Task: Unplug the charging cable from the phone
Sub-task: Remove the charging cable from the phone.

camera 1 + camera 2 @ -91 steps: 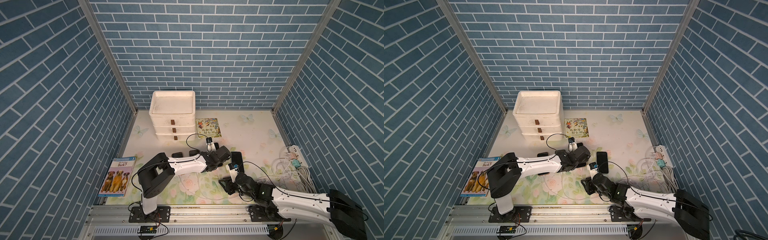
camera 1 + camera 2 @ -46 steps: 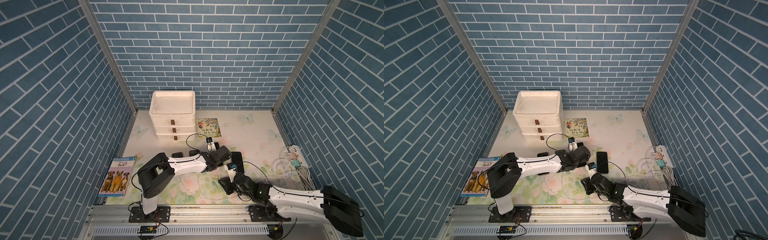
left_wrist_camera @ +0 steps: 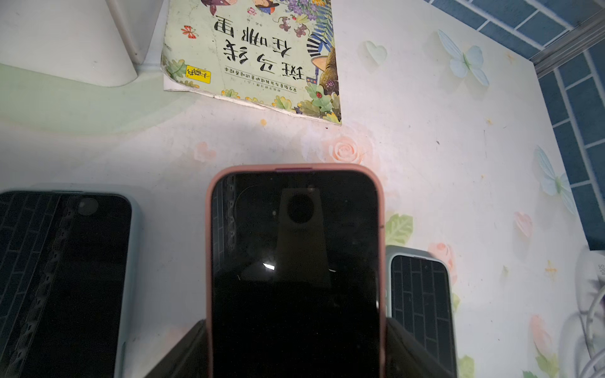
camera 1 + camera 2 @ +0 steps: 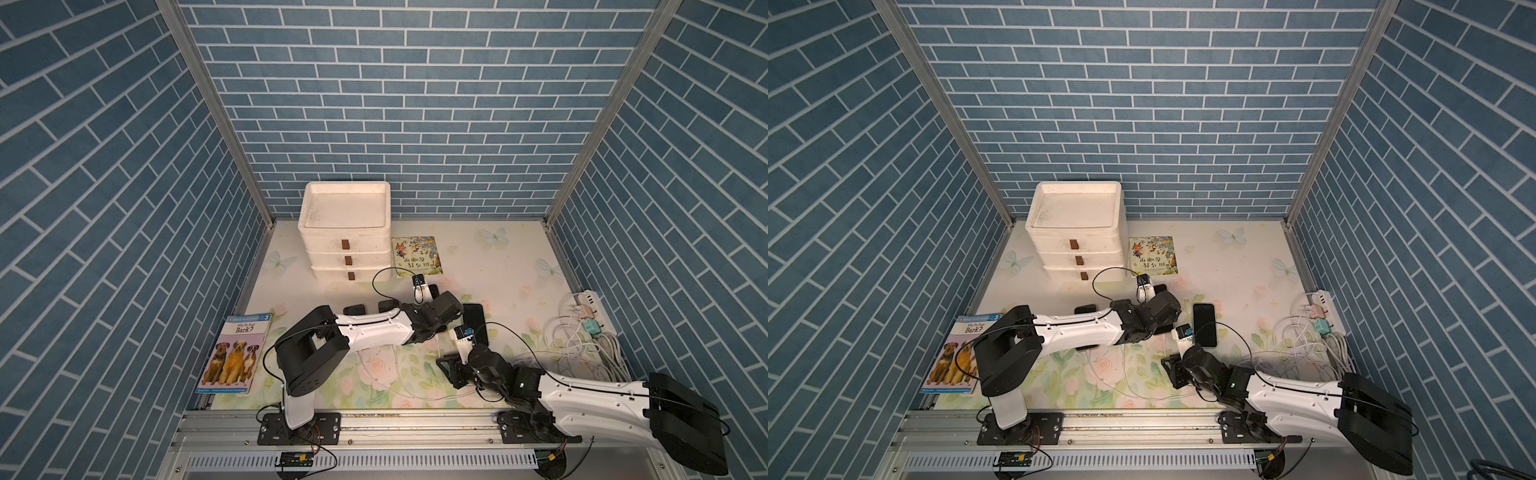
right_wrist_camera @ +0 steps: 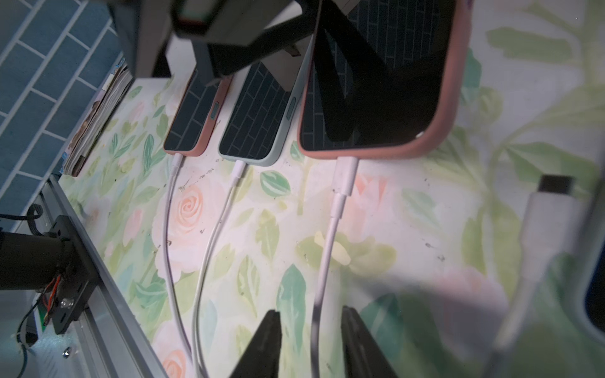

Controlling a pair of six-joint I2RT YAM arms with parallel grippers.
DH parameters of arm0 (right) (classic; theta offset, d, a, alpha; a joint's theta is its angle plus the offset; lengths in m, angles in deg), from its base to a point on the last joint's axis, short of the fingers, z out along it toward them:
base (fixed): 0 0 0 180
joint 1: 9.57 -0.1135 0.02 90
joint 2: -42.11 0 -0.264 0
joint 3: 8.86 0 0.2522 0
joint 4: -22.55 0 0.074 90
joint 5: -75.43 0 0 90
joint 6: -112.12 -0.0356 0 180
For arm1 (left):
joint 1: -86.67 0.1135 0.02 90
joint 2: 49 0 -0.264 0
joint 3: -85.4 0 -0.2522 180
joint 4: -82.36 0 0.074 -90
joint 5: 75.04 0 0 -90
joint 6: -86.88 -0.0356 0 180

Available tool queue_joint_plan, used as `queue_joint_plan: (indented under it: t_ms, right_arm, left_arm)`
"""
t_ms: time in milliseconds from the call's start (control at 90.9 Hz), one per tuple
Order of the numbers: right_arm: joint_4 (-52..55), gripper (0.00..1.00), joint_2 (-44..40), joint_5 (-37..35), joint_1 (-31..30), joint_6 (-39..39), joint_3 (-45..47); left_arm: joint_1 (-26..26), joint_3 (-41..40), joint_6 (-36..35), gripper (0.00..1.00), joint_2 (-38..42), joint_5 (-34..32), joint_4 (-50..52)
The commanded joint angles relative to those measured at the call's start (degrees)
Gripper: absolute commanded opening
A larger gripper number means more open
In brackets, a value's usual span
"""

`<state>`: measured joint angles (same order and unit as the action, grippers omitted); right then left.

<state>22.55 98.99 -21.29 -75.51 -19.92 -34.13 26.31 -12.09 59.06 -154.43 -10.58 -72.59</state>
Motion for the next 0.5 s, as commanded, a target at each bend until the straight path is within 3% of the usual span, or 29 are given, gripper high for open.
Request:
queue_joint_plan:
  t_ms: [0,209,484]
  right_arm:
    - [0.16,0.42,0.12,-1.18,0.22,0.29,-0.11]
    - [-2.09,0.34,2.81,-1.02,0.62,0.21,-0.3]
    - [-1.98,0.06,1.9,-1.06,0.82,0.9,-0.27]
  left_arm:
    - [-0.19,-0.09,0.36,0.0,2.27,-1.45,-1.83]
    - [-0.13,-0.73,0.51,0.0,3.07,-1.37,-2.18]
    - [-0.19,-1.48,0.56,0.0,2.92,-1.33,-2.86]
